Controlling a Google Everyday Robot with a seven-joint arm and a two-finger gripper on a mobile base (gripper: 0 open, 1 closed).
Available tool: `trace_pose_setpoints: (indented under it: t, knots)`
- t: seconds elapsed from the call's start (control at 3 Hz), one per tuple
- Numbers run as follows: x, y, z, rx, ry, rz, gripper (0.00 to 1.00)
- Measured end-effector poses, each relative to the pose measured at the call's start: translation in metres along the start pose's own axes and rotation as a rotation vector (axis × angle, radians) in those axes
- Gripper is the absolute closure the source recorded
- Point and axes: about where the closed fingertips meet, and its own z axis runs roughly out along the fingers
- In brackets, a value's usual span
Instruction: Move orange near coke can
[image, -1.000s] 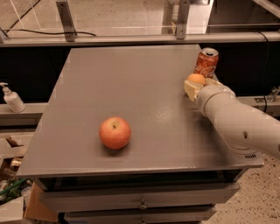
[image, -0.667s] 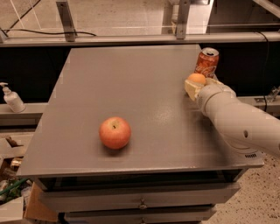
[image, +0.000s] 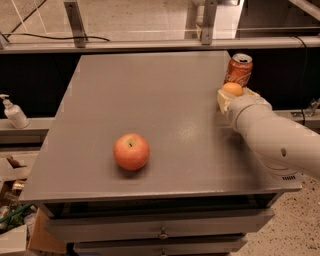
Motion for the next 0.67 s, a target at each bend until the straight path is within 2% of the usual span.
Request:
trace_pose_setpoints:
  t: [0.33,0.67]
  knots:
    - [-0.0006,-0.0002,-0.0024,0.001,0.003,0.005,0.00]
    - [-0.0003,-0.0003,-0.0031,0.001,0.004,0.007,0.00]
